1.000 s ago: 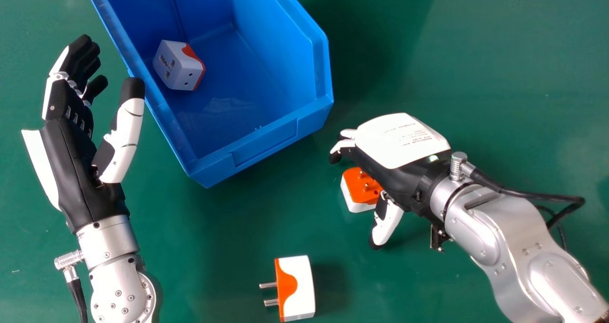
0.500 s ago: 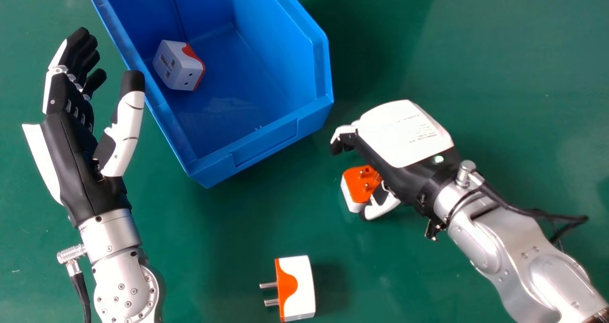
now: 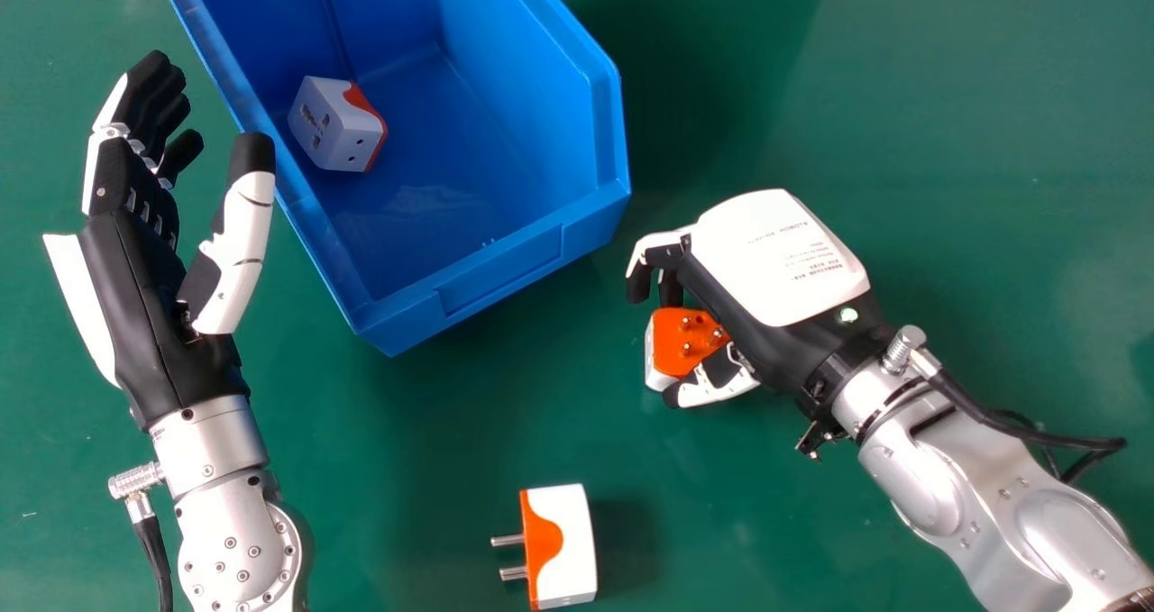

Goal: Pick all objects and put in blue box

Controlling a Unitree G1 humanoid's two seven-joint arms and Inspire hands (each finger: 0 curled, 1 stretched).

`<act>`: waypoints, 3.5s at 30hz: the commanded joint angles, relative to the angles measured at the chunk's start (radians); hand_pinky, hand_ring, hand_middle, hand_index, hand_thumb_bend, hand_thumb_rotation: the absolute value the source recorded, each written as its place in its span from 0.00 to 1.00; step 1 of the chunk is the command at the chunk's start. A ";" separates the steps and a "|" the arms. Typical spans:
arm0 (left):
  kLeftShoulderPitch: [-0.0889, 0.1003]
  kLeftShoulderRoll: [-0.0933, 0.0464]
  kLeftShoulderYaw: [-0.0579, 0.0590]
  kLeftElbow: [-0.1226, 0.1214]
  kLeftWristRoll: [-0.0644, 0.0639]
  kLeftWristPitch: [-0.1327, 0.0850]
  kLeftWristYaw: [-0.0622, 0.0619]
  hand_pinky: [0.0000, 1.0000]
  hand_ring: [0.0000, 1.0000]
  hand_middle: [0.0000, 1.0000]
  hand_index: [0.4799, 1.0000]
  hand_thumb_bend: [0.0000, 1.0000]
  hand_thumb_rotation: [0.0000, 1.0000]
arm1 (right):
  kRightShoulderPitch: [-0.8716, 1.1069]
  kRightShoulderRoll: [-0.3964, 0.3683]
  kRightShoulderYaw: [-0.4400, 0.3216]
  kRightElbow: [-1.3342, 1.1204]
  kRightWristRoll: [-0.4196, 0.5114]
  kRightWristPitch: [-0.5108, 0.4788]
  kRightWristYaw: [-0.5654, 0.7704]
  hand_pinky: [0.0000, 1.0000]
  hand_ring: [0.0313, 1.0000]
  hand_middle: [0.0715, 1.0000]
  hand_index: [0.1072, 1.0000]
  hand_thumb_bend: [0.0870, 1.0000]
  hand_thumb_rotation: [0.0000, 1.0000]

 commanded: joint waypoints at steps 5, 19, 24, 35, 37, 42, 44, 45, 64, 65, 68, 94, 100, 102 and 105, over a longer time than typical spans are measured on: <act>-0.010 0.004 -0.003 -0.008 0.004 -0.012 -0.001 0.81 0.84 0.83 0.61 0.66 0.46 | -0.021 -0.008 -0.027 -0.029 0.027 0.000 0.010 0.27 0.37 0.45 0.47 0.47 0.00; -0.011 0.007 -0.001 -0.001 0.007 -0.018 0.001 0.81 0.84 0.83 0.61 0.66 0.47 | -0.013 -0.007 -0.054 -0.080 0.061 0.003 0.050 0.26 0.36 0.43 0.46 0.47 0.00; -0.009 0.008 0.000 0.003 0.003 -0.022 -0.003 0.81 0.84 0.83 0.61 0.66 0.47 | 0.020 -0.003 -0.100 -0.149 0.094 -0.007 0.023 0.27 0.35 0.43 0.47 0.46 0.00; -0.009 0.010 0.000 0.005 0.001 -0.019 -0.005 0.82 0.84 0.83 0.61 0.67 0.47 | 0.087 0.005 -0.234 -0.341 0.121 -0.034 -0.070 0.32 0.37 0.46 0.45 0.46 0.00; -0.011 0.012 0.001 0.009 -0.001 -0.022 -0.007 0.82 0.84 0.83 0.61 0.67 0.47 | 0.098 0.007 -0.253 -0.378 0.126 -0.043 -0.075 0.32 0.37 0.46 0.45 0.46 0.00; -0.013 0.013 0.001 0.011 -0.006 -0.020 -0.010 0.81 0.84 0.83 0.61 0.67 0.47 | 0.106 0.011 -0.274 -0.422 0.135 -0.072 -0.079 0.31 0.37 0.46 0.45 0.45 0.00; -0.015 0.013 0.000 0.011 -0.008 -0.021 -0.012 0.81 0.84 0.83 0.61 0.67 0.47 | 0.100 0.019 -0.274 -0.426 0.139 -0.082 -0.080 0.31 0.37 0.45 0.46 0.45 0.00; -0.016 0.014 0.001 0.012 -0.002 -0.022 -0.007 0.81 0.84 0.83 0.61 0.67 0.47 | 0.094 0.022 -0.272 -0.426 0.138 -0.090 -0.085 0.31 0.37 0.45 0.46 0.45 0.00; -0.028 0.013 -0.001 0.025 -0.001 -0.028 -0.005 0.80 0.83 0.83 0.61 0.66 0.46 | -0.194 0.187 -0.147 -0.330 0.083 -0.167 -0.084 0.30 0.42 0.46 0.46 0.45 0.00; -0.029 0.013 -0.001 0.025 -0.002 -0.026 -0.005 0.80 0.83 0.83 0.61 0.66 0.46 | -0.218 0.199 -0.137 -0.305 0.072 -0.162 -0.088 0.30 0.42 0.46 0.46 0.45 0.00; -0.032 0.015 0.000 0.026 -0.004 -0.024 -0.005 0.80 0.83 0.83 0.61 0.66 0.46 | -0.287 0.232 -0.112 -0.208 0.041 -0.145 -0.114 0.30 0.42 0.46 0.46 0.45 0.00; -0.075 0.016 0.000 0.049 0.008 -0.030 0.022 0.79 0.83 0.83 0.61 0.66 0.46 | -0.724 0.310 0.179 0.770 -0.104 -0.249 -0.557 0.32 0.43 0.47 0.46 0.45 0.00; -0.080 0.017 0.002 0.053 0.008 -0.035 0.022 0.79 0.83 0.83 0.61 0.66 0.46 | -0.732 0.315 0.217 0.805 -0.103 -0.246 -0.559 0.31 0.43 0.47 0.46 0.45 0.00; -0.078 0.017 0.001 0.050 0.010 -0.033 0.023 0.79 0.83 0.83 0.61 0.65 0.46 | -0.730 0.308 0.225 0.788 -0.107 -0.235 -0.544 0.31 0.43 0.47 0.46 0.45 0.00; -0.077 0.017 0.002 0.052 0.013 -0.036 0.026 0.79 0.83 0.83 0.61 0.65 0.46 | -0.724 0.298 0.247 0.758 -0.130 -0.190 -0.533 0.31 0.42 0.48 0.46 0.45 0.00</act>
